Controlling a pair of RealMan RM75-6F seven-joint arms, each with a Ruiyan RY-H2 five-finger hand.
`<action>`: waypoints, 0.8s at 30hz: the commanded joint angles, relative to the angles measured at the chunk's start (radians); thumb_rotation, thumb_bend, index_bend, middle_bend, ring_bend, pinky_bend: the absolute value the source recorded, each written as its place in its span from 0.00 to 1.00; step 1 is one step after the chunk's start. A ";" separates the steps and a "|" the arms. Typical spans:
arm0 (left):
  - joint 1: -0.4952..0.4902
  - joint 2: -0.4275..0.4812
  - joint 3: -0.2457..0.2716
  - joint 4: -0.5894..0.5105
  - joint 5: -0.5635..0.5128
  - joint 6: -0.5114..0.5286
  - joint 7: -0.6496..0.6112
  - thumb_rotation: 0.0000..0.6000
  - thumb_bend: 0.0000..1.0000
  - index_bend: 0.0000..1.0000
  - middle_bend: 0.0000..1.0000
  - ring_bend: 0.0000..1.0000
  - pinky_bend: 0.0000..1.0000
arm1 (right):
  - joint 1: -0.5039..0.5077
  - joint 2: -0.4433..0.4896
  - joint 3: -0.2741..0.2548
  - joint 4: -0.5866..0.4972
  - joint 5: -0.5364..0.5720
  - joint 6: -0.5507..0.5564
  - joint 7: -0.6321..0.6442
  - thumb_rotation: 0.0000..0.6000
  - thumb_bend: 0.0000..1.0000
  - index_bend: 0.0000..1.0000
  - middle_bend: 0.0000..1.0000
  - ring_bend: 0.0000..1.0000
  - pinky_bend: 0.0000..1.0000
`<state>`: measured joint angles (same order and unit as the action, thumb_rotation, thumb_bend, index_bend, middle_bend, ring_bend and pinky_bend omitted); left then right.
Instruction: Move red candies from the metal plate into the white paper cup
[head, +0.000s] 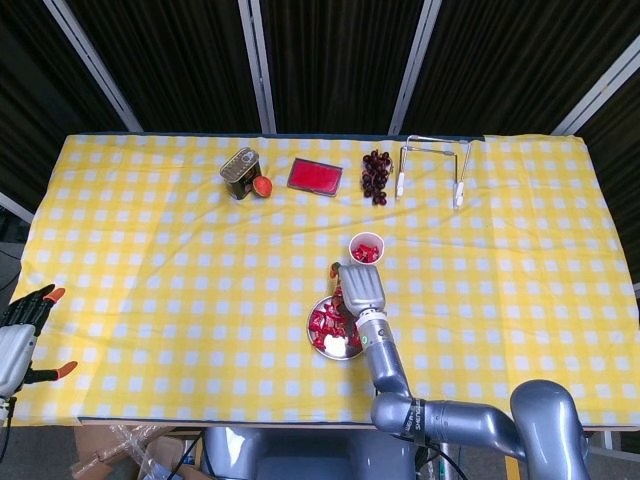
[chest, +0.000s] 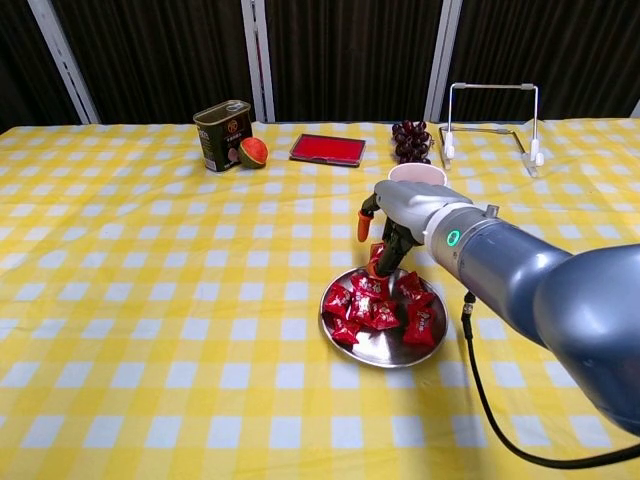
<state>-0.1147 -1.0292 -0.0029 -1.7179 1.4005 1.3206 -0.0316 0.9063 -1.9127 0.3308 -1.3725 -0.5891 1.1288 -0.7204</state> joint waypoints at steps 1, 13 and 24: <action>0.000 0.000 0.000 0.000 0.000 0.000 0.000 1.00 0.03 0.00 0.00 0.00 0.00 | 0.001 -0.001 0.003 -0.001 -0.008 0.001 0.003 1.00 0.37 0.40 0.87 0.91 1.00; -0.001 0.001 0.000 0.001 -0.003 -0.002 -0.002 1.00 0.03 0.00 0.00 0.00 0.00 | 0.008 -0.012 0.015 0.063 -0.011 -0.027 0.016 1.00 0.37 0.40 0.87 0.91 1.00; -0.002 0.000 -0.001 -0.002 -0.007 -0.004 0.003 1.00 0.03 0.00 0.00 0.00 0.00 | 0.008 -0.020 0.013 0.110 0.002 -0.055 0.015 1.00 0.37 0.40 0.87 0.91 1.00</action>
<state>-0.1165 -1.0290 -0.0040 -1.7195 1.3936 1.3162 -0.0291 0.9144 -1.9324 0.3441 -1.2637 -0.5881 1.0751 -0.7057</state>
